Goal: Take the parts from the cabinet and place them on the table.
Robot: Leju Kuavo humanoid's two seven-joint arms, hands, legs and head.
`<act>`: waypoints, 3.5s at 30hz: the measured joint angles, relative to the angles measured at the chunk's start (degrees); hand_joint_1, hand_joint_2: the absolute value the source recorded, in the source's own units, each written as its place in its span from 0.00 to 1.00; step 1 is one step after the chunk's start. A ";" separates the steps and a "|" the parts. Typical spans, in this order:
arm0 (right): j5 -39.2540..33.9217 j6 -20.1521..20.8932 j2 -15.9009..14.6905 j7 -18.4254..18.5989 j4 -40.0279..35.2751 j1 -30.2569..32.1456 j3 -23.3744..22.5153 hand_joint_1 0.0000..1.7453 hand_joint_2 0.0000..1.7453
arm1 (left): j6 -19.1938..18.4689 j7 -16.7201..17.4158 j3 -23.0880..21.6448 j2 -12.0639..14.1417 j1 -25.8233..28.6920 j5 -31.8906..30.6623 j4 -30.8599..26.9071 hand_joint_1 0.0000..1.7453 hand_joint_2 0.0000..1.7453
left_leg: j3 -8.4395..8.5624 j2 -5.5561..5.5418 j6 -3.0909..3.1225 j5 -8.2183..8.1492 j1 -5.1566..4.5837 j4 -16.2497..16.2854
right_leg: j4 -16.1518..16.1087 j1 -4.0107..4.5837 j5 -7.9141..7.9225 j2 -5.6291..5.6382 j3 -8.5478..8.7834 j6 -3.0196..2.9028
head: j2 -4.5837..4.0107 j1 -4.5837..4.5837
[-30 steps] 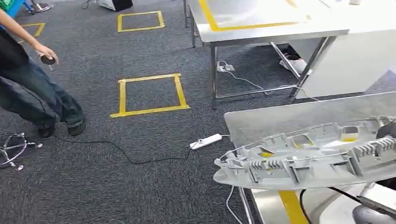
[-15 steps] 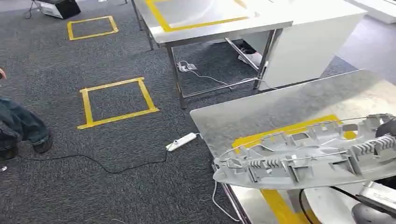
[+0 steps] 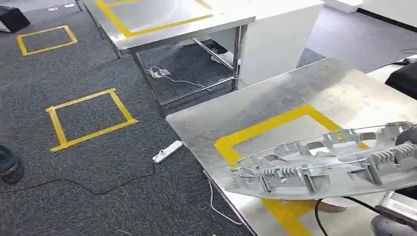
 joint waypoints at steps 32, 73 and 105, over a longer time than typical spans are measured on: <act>0.76 0.46 -0.02 1.51 -0.04 -0.88 0.46 1.00 1.00 | -0.81 -0.02 0.00 -0.24 -0.11 0.15 -0.15 0.00 1.00 | -1.35 0.28 -0.22 1.04 0.27 0.13 | -0.55 0.12 -0.22 1.55 0.40 -0.36 | 0.00 0.18; 4.07 1.66 -0.46 3.54 0.30 -1.55 1.75 1.00 1.00 | -1.16 0.50 0.00 -0.52 -0.07 0.72 -0.39 0.00 1.00 | -2.64 -6.53 0.88 0.36 0.62 4.43 | -0.38 0.60 0.36 4.30 -0.18 -1.88 | 0.02 0.07; 4.48 6.99 -0.48 5.95 3.08 -1.72 4.48 1.00 1.00 | -1.94 1.05 -0.46 -0.90 -0.03 0.07 -1.03 0.00 1.00 | -1.73 -6.87 0.53 0.70 0.30 0.49 | -0.90 0.51 1.34 4.52 -0.84 -0.53 | 0.00 0.13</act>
